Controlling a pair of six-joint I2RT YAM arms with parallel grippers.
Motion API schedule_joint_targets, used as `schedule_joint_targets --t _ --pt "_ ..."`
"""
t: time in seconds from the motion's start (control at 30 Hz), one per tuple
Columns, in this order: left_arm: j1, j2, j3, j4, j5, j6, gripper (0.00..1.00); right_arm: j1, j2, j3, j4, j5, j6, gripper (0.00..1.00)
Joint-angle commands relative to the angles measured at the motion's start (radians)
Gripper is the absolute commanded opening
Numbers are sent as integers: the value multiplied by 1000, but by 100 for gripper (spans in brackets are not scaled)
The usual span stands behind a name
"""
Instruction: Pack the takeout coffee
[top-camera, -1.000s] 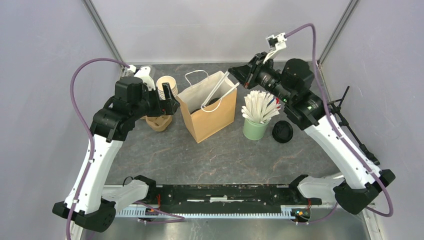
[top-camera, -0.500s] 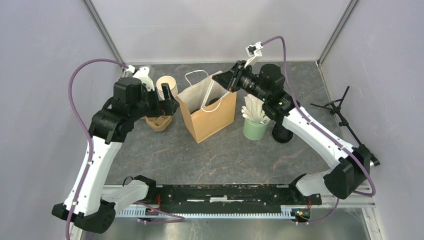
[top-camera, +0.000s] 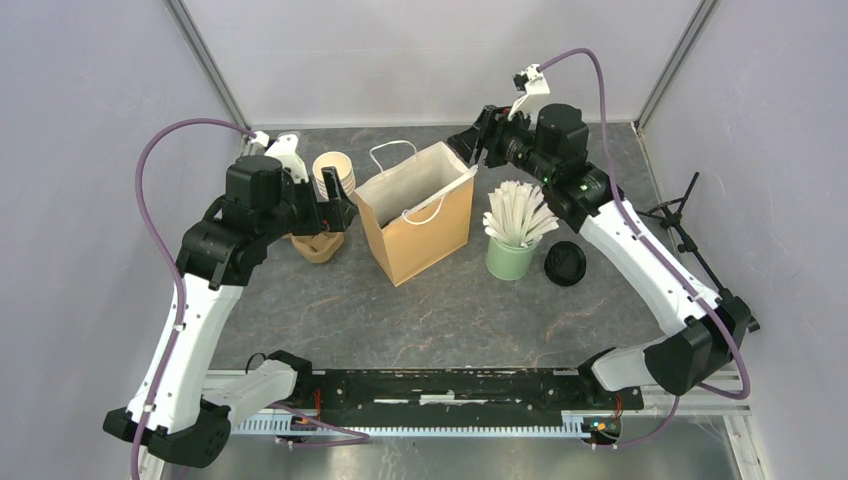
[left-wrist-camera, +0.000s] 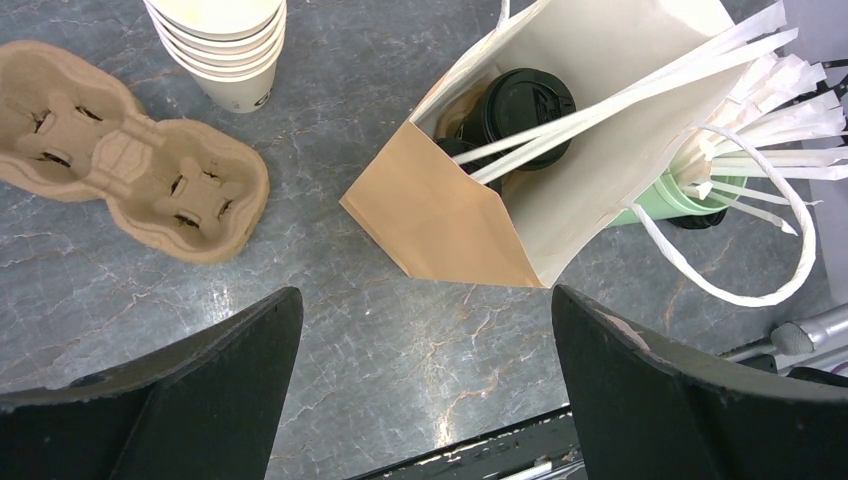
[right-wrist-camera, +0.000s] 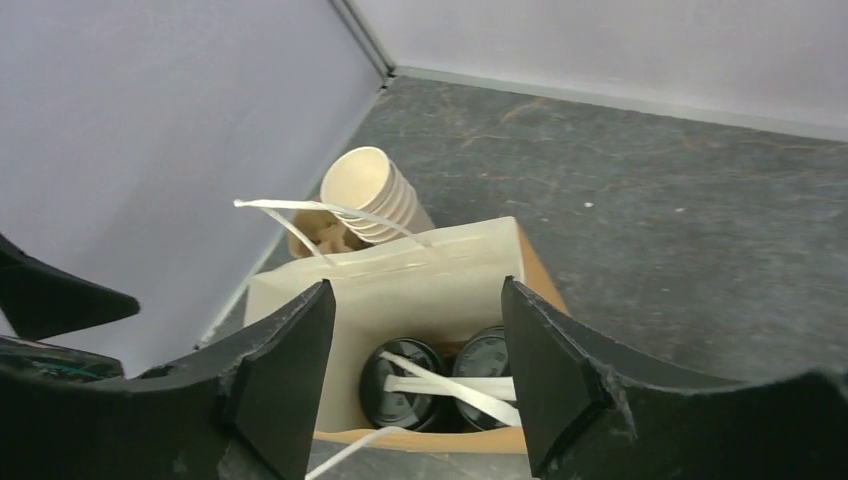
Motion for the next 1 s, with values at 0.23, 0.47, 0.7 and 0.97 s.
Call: schedule_joint_targets --t 0.23,0.47,0.7,0.97 --pt "7 -46 55 117 10 56 100 -9 -128 135 -330 140 -395 98" --pt "7 -125 1 323 66 42 100 -9 -276 -11 -343 284 -349 98" --pt "7 -187 -71 387 125 60 100 -9 -408 -175 -316 335 -292 98" --pt "6 -291 -176 355 96 77 100 -9 -549 -304 -264 356 -286 98"
